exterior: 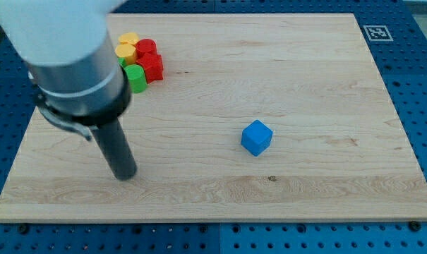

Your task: Move the triangle into the green star

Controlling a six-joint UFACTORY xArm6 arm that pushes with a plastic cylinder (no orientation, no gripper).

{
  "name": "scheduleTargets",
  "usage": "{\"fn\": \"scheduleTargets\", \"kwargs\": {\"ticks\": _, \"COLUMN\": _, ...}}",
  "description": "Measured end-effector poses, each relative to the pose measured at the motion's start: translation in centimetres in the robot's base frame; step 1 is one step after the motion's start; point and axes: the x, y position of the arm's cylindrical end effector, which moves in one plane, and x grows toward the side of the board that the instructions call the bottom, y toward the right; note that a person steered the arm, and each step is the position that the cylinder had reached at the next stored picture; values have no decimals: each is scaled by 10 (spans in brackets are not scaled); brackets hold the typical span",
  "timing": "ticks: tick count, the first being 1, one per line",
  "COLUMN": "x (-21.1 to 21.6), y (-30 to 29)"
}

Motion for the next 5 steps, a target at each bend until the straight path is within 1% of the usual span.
{"fn": "scheduleTargets", "kwargs": {"ticks": 1, "x": 5, "y": 21}}
{"fn": "scheduleTargets", "kwargs": {"ticks": 2, "x": 19, "y": 87}}
{"fn": "scheduleTargets", "kwargs": {"ticks": 3, "x": 24, "y": 117}}
{"fn": "scheduleTargets", "kwargs": {"ticks": 5, "x": 24, "y": 132}}
